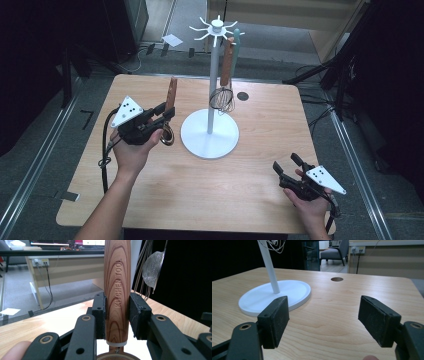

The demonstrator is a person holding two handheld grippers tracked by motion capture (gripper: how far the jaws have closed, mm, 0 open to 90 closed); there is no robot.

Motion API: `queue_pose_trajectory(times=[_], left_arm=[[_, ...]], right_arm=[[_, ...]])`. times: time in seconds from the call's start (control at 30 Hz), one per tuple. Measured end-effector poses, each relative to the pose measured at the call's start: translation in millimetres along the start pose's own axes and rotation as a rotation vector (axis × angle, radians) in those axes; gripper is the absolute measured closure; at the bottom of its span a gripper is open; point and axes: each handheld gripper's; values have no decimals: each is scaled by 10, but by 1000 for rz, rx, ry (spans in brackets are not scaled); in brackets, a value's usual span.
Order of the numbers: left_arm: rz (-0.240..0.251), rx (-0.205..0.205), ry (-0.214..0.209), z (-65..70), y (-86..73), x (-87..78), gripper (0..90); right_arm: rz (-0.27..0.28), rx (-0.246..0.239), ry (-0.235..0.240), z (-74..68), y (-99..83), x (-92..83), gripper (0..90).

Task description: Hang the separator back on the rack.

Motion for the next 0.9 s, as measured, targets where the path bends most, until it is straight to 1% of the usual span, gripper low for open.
queue_pose_trajectory(times=[0.03,0.1,0.17,0.2,0.33,0.37,0.53,0.6,0.73,0.83,0.9], left_arm=[[3,-3,1,5,6,4,702],[4,-1,0,6,24,9,702],[14,0,1,8,47,10,702],[23,-1,0,10,59,12,701],[38,4,0,19,106,9,702],[42,5,1,22,117,9,702],[63,-5,-9,42,185,13,702],[69,1,-9,53,219,16,702],[85,12,-12,78,289,27,702],[96,17,-14,100,326,47,702],[102,15,-14,112,338,65,702]], right_arm=[[13,-9,-14,2,-11,0,253],[28,-3,-39,7,-20,-1,239],[29,-13,-64,20,-27,-5,246],[30,-6,-67,21,-32,-12,255],[32,3,-59,27,-50,-19,256],[33,-5,-60,29,-54,-14,256],[30,3,-53,10,-58,2,268],[32,-3,-62,7,-58,2,267],[42,-9,-65,13,-55,-8,278],[43,-8,-55,13,-53,-10,281],[34,-6,-48,3,-51,-8,280]])
Point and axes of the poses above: each handheld gripper's, and its own axes: x roughly forward along the jaws, y roughly out of its top, z roughly to its right, and after that the axes turned 3 degrees about x, right-handed
